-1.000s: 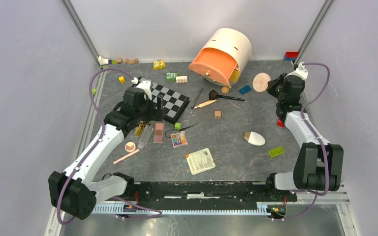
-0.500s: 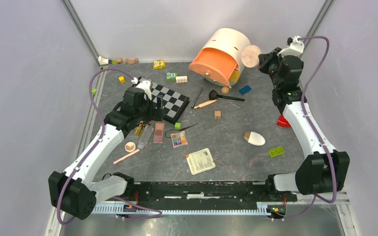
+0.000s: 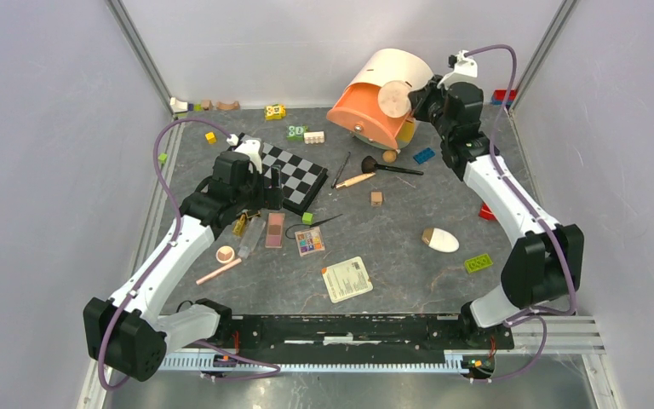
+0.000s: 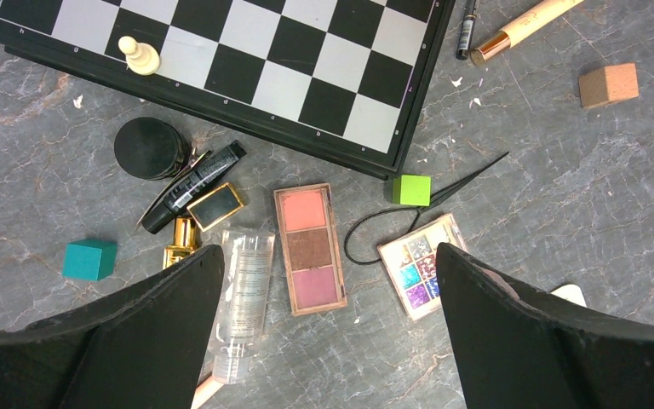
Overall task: Organize the makeup
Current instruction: Place the makeup tool in the drawer.
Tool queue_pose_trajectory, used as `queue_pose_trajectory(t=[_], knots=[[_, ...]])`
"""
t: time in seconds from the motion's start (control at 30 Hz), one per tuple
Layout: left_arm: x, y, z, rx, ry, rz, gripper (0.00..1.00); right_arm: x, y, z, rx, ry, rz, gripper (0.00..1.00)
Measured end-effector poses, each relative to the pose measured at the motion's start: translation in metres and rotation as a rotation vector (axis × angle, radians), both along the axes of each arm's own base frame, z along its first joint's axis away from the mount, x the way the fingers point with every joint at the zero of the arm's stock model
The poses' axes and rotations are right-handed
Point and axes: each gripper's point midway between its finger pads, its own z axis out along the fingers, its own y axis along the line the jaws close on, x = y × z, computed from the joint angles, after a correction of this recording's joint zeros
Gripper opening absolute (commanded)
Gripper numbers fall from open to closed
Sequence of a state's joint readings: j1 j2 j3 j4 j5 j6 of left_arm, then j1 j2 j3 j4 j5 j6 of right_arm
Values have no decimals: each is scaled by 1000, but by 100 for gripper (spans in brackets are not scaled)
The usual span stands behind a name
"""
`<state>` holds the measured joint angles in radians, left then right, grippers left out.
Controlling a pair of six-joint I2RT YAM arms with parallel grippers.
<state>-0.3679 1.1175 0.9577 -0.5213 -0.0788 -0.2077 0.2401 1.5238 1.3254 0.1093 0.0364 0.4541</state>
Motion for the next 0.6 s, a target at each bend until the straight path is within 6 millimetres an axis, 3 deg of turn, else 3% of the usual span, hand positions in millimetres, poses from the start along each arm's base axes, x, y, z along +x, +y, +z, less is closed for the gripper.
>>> queue_pose_trajectory(t=[0.6], knots=[[0,0,0,-1,0,-1,100,30,39,-35,-32,60,21,0]])
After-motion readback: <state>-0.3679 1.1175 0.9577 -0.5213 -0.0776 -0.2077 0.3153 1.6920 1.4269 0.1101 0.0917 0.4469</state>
